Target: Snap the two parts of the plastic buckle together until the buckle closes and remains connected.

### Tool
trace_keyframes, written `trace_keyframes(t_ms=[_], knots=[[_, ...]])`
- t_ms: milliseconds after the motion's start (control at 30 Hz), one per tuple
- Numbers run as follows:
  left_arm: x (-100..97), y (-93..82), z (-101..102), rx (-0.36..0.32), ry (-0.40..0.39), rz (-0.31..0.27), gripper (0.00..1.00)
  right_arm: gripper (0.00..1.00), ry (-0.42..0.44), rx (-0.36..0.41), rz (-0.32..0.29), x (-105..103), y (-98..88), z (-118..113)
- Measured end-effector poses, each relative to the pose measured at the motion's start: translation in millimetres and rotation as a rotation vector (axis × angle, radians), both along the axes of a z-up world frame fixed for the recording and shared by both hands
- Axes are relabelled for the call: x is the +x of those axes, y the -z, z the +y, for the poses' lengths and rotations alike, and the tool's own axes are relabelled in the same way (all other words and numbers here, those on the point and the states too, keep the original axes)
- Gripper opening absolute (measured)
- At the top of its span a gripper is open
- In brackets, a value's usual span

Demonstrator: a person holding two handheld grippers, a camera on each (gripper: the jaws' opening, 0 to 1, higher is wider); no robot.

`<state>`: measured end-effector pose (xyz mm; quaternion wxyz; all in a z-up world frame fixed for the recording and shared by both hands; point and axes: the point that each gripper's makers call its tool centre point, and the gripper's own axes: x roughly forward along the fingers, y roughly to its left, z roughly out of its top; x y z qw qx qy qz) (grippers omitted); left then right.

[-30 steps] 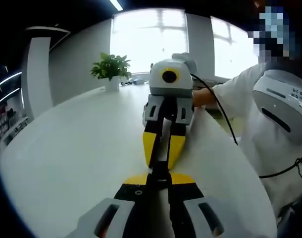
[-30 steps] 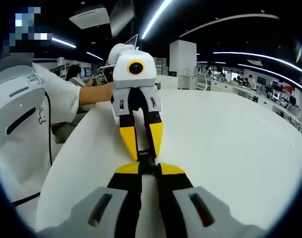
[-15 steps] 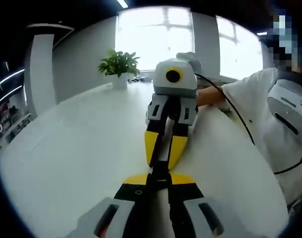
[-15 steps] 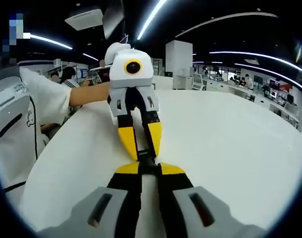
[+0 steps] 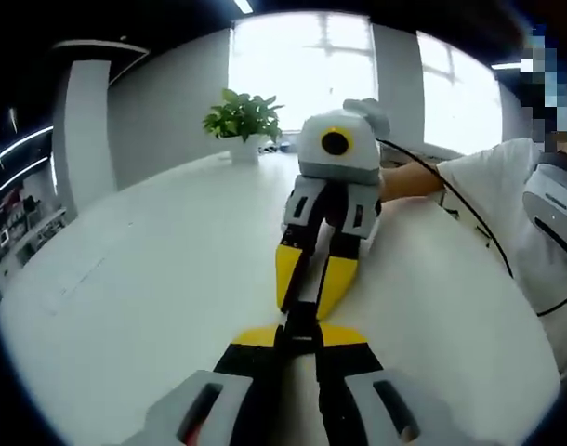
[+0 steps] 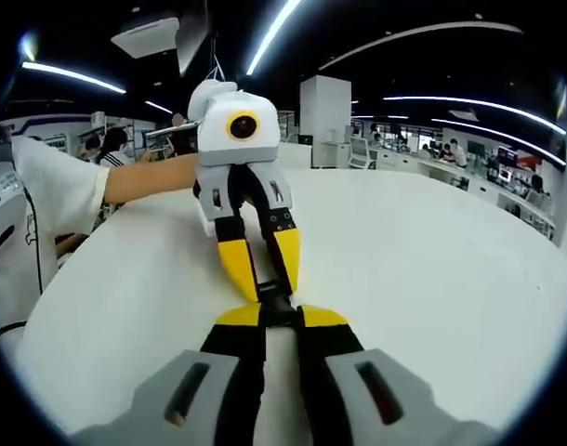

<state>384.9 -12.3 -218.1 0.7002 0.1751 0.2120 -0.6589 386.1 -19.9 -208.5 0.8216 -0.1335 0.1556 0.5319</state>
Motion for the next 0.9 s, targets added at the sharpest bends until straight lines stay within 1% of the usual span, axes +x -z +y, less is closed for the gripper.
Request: trace_keyframes(t_ms=[33,100,200,333,500,667,800,900], knots=[[2.1,0.2,0,0.003,-0.001,-0.001,0.11,0.11,0.002,0.004,0.000,3,0.0,0],[12.2,0.0,0,0.007,-0.010,-0.011,0.12,0.11,0.011,0.012,0.002,12,0.1,0],[25.3,-0.4,0,0.004,-0.019,-0.005,0.12,0.11,0.017,0.014,-0.003,23,-0.5,0],[37.9,-0.7,-2,0.006,-0.025,0.004,0.12,0.11,0.024,0.013,-0.007,35,-0.8,-2],[54.3,-1.6,-5,0.011,-0.032,-0.005,0.12,0.11,0.049,0.004,-0.022,50,-1.9,-5],[64.6,-3.1,-7,0.011,-0.039,-0.014,0.12,0.11,0.065,0.014,-0.017,62,-2.7,-9],[68.9,-3.3,-8,-0.004,-0.048,0.000,0.13,0.12,0.070,0.023,-0.014,67,-3.3,-10],[71.0,-3.4,-9,-0.019,-0.069,0.018,0.13,0.12,0.081,0.028,0.005,70,-3.1,-11]])
